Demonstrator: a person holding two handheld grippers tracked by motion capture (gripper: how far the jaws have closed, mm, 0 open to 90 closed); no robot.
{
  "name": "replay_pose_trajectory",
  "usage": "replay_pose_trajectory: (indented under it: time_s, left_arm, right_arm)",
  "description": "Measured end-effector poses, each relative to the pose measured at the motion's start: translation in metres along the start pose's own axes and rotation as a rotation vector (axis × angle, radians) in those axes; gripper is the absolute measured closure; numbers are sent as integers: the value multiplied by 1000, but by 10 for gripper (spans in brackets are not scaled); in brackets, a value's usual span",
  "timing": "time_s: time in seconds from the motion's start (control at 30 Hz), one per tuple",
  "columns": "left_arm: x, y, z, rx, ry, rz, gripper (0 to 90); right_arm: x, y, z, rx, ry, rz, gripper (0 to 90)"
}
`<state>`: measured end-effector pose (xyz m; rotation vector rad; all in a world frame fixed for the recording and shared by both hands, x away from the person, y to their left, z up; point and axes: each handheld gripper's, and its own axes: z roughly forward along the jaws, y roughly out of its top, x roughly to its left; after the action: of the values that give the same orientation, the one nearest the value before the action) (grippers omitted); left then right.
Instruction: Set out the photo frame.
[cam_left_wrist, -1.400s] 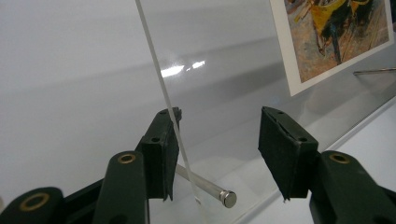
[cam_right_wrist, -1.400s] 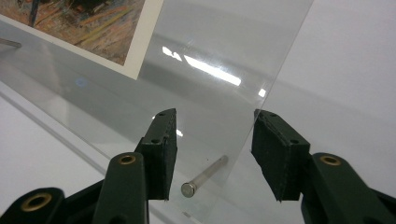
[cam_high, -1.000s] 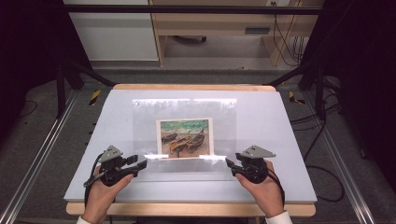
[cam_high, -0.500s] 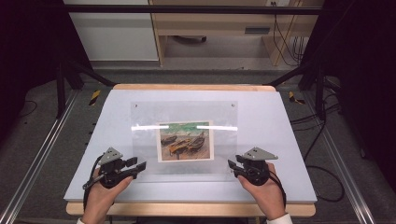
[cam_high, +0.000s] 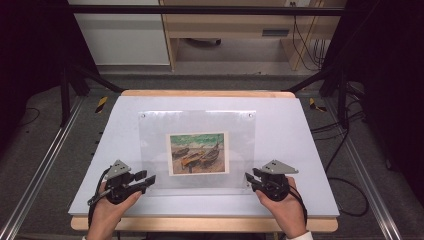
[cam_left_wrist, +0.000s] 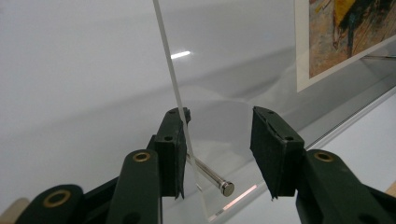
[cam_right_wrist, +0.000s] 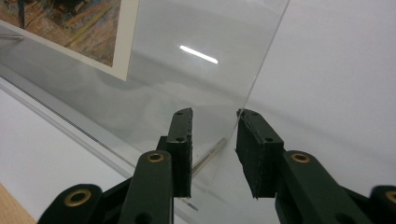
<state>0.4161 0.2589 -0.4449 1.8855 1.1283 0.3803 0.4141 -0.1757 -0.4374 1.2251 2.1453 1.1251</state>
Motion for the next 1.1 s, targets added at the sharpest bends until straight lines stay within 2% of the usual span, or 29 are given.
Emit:
replay_pose_trajectory:
  time_s: [0.23, 1.1]
  left_arm:
    - [-1, -1, -1, 5, 0, 1, 563]
    - [-4, -6, -3, 12, 6, 21, 569]
  right_arm:
    - [0, -2, -1, 0, 2, 10, 689]
    - [2, -7, -5, 5, 6, 0, 714]
